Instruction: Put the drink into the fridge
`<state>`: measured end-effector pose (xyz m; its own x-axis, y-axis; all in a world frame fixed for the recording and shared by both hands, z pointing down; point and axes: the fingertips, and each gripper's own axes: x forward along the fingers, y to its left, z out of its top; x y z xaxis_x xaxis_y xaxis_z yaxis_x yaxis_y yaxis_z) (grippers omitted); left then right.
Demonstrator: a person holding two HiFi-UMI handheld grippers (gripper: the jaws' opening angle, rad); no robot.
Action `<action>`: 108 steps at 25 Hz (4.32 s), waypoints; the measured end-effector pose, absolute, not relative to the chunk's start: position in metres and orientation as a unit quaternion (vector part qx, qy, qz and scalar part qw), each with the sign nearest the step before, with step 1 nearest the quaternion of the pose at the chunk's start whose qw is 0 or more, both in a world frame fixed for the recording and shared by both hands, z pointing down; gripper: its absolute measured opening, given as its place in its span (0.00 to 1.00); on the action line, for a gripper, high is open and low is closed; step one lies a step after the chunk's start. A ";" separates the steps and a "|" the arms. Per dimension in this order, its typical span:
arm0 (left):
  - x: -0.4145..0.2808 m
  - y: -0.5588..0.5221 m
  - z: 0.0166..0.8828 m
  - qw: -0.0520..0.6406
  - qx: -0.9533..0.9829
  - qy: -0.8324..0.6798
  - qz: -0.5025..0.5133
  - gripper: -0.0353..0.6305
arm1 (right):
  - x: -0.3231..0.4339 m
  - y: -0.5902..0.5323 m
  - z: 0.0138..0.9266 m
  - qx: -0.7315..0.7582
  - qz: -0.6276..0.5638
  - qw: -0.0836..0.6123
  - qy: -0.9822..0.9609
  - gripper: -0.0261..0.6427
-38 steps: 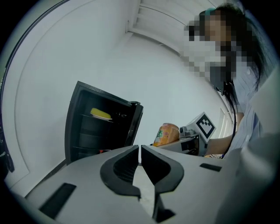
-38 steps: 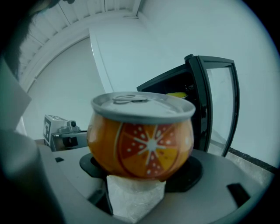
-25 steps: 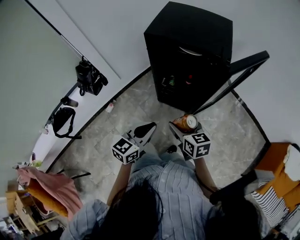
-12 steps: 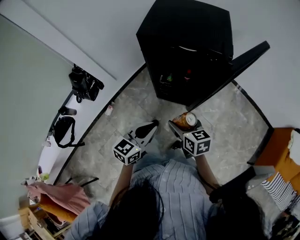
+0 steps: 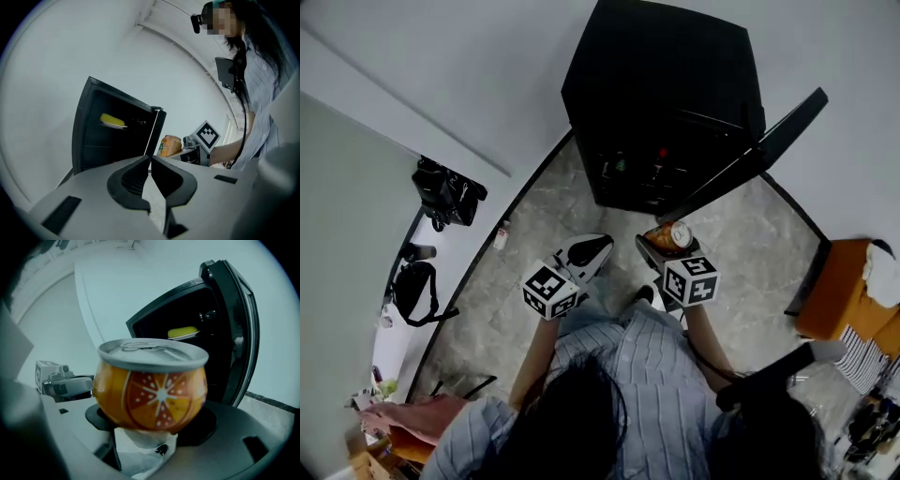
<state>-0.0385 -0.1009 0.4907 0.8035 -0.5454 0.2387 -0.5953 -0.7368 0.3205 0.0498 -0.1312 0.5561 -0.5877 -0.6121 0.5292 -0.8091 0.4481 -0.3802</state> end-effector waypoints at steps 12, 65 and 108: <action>-0.058 -0.145 0.513 0.211 0.946 -0.237 0.070 0.07 | 0.051 -0.205 0.601 0.496 0.313 0.157 -0.794 0.53; -0.088 -0.181 0.553 0.234 0.953 -0.150 0.125 0.07 | 0.066 -0.408 0.715 0.571 0.177 0.279 -0.751 0.53; -0.063 -0.154 0.558 0.250 0.948 -0.154 0.122 0.07 | 0.079 -0.309 0.684 0.565 0.281 0.212 -0.746 0.53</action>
<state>-0.0634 -0.1540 0.5575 0.9229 -0.2301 0.3087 -0.3525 -0.8274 0.4371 0.0789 -0.3095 0.6840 -0.2709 -0.7245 0.6338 -0.9626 0.2024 -0.1801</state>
